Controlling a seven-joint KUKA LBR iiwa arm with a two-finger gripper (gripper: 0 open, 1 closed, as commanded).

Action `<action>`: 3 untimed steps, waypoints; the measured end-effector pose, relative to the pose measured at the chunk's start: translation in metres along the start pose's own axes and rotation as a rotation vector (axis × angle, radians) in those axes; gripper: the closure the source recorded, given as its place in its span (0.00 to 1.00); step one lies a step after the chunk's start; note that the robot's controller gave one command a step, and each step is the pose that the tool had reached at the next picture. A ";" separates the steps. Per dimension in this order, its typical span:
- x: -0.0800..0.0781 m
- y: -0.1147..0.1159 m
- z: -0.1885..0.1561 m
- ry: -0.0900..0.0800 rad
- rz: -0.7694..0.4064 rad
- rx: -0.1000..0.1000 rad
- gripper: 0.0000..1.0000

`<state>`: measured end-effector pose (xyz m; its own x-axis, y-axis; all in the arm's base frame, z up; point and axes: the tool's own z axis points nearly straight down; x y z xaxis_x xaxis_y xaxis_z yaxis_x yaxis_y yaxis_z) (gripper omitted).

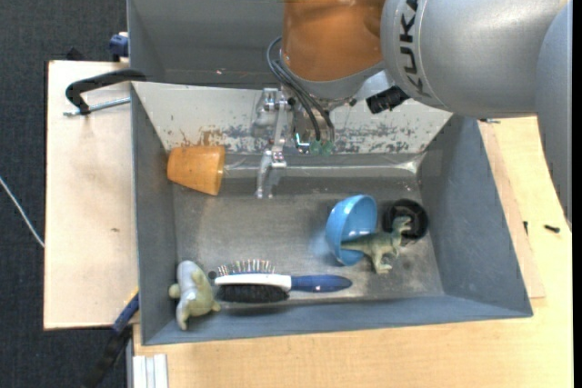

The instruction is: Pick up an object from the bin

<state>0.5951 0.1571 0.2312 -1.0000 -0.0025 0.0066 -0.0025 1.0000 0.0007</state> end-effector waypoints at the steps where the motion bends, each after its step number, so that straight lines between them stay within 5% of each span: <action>1: -0.002 -0.007 0.134 0.001 0.022 0.001 0.00; 2: 0.006 0.038 0.159 -0.010 0.160 0.001 0.00; 3: -0.011 0.045 0.096 -0.018 0.151 -0.005 0.00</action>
Offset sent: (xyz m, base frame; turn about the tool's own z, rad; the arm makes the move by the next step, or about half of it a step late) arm 0.0027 -0.0074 -0.1300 0.0232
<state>0.6051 0.2022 0.1350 -0.9889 0.1479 -0.0111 0.1478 0.9890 0.0066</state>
